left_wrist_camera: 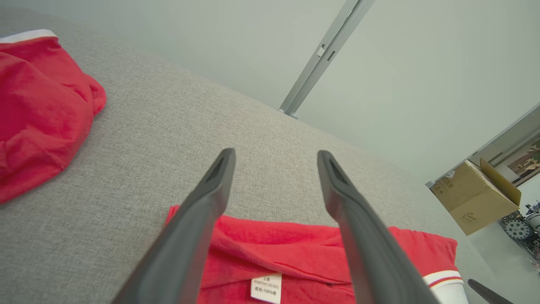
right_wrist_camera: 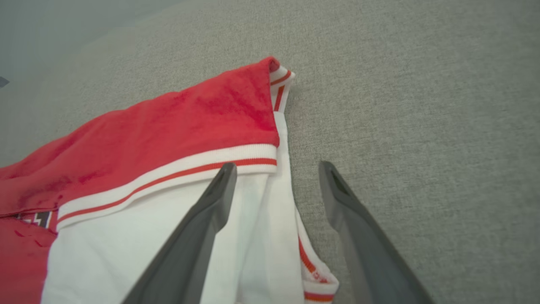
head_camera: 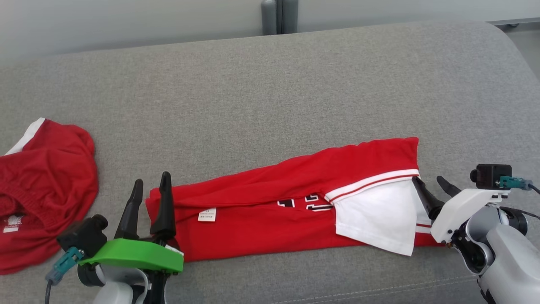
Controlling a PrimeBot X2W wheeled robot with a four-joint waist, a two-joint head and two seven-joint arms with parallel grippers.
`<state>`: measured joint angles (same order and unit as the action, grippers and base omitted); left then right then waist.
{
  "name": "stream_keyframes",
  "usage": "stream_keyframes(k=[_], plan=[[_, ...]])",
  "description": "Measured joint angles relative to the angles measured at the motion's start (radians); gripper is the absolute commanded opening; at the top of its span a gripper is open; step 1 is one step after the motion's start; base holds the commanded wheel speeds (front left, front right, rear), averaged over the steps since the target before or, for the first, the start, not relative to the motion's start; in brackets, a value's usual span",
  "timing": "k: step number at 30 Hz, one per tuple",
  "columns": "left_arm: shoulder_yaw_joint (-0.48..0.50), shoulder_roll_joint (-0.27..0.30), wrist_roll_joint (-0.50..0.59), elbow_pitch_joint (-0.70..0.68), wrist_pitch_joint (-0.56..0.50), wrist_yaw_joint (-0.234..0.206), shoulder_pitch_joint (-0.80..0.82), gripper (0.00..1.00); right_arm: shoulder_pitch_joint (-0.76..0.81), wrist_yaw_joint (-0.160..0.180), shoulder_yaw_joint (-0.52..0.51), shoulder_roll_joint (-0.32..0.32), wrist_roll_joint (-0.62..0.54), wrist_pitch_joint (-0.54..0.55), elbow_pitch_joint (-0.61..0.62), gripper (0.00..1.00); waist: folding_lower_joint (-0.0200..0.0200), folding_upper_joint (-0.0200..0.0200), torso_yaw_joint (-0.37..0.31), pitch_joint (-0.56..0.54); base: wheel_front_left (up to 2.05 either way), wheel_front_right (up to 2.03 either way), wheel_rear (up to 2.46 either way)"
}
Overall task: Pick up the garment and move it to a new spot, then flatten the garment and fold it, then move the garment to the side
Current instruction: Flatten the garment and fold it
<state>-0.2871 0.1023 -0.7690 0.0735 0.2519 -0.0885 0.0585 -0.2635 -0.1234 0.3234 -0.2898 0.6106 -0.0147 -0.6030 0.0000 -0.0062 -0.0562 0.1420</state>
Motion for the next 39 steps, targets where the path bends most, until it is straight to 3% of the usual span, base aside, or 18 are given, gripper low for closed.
stream_keyframes(k=[16, 17, 18, 21, 22, 31, 39], plan=[[0.025, -0.002, 0.001, -0.021, 0.000, -0.008, -0.003, 1.00, -0.079, 0.000, 0.058, 0.006, 0.071, 0.096, -0.090, 1.00, 0.0000, 0.0000, 0.040, 0.034, 0.00, 0.00, 0.00], [0.026, -0.002, 0.001, -0.022, 0.000, -0.008, -0.004, 1.00, -0.079, 0.000, 0.067, 0.006, 0.077, 0.099, -0.091, 0.96, 0.0000, 0.0000, 0.039, 0.034, 0.00, 0.00, 0.00], [0.026, -0.002, 0.001, -0.022, 0.000, -0.008, -0.004, 1.00, -0.081, 0.000, 0.074, 0.006, 0.078, 0.102, -0.091, 0.49, 0.0000, 0.0000, 0.039, 0.034, 0.00, 0.00, 0.00], [0.028, -0.002, 0.001, -0.023, 0.000, -0.008, -0.007, 1.00, -0.089, 0.000, 0.089, 0.004, 0.086, 0.105, -0.093, 0.20, 0.0000, 0.0000, 0.037, 0.033, 0.00, 0.00, 0.00], [0.028, -0.002, 0.001, -0.023, 0.000, -0.008, -0.008, 1.00, -0.093, 0.000, 0.096, 0.004, 0.087, 0.105, -0.095, 0.00, 0.0000, 0.0000, 0.036, 0.033, 0.00, 0.00, 0.00], [0.058, -0.002, 0.001, -0.023, 0.000, -0.010, -0.031, 1.00, -0.108, -0.001, 0.140, 0.000, 0.107, 0.084, -0.114, 0.00, 0.0000, 0.0000, 0.016, 0.013, 0.00, 0.00, 0.00], [0.065, -0.001, 0.001, -0.026, 0.000, -0.018, -0.062, 1.00, -0.129, -0.001, 0.157, -0.044, 0.119, 0.060, -0.116, 0.00, 0.0000, 0.0000, -0.017, -0.004, 0.00, 0.00, 0.00]])
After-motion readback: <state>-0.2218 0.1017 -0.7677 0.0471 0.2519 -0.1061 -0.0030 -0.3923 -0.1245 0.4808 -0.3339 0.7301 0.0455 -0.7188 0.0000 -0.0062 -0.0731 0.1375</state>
